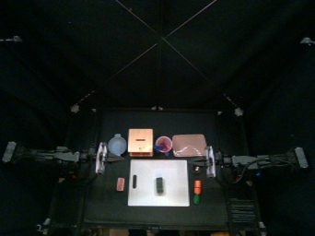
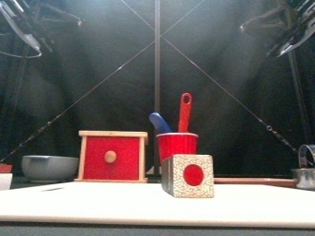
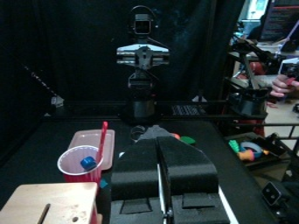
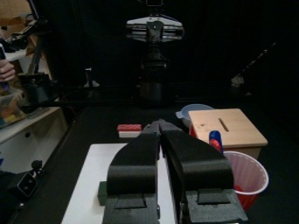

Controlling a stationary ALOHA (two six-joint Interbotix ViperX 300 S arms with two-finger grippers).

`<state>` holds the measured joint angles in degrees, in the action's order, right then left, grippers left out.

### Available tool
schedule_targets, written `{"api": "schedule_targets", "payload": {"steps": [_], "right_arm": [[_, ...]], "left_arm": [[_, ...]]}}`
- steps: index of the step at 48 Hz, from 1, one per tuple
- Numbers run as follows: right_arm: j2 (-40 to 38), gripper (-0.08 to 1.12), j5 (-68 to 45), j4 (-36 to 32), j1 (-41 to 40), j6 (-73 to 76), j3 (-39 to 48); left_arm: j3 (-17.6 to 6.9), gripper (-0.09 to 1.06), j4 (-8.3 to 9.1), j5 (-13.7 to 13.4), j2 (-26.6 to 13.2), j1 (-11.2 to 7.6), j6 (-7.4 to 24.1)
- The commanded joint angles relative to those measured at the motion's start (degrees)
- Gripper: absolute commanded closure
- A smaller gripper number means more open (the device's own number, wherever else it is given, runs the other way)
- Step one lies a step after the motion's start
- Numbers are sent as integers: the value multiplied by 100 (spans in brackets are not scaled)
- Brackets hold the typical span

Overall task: Cut the sushi into 4 pieces with the knife
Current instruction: Pick up the knife at its handle with right hand

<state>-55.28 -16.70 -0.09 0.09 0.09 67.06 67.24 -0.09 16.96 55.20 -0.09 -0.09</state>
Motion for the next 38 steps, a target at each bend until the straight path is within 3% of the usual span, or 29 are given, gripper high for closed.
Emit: {"api": "schedule_targets", "payload": {"steps": [1,8,23,27,38], "right_arm": [[79,105,-53,9,-26,62,-176],[246,101,-44,0,-53,62,-404],[1151,101,35,281,-448,79,-976],[1415,101,202,325,-536,79,-1169],[2057,101,1406,501,-791,88,-2127]], "left_arm": [[-53,105,-9,167,-167,0,0],[-44,98,0,519,-316,-44,26],[114,98,105,1459,-835,-70,18],[88,98,105,1573,-1028,-79,18],[18,98,79,1573,-1336,-70,-9]]}}
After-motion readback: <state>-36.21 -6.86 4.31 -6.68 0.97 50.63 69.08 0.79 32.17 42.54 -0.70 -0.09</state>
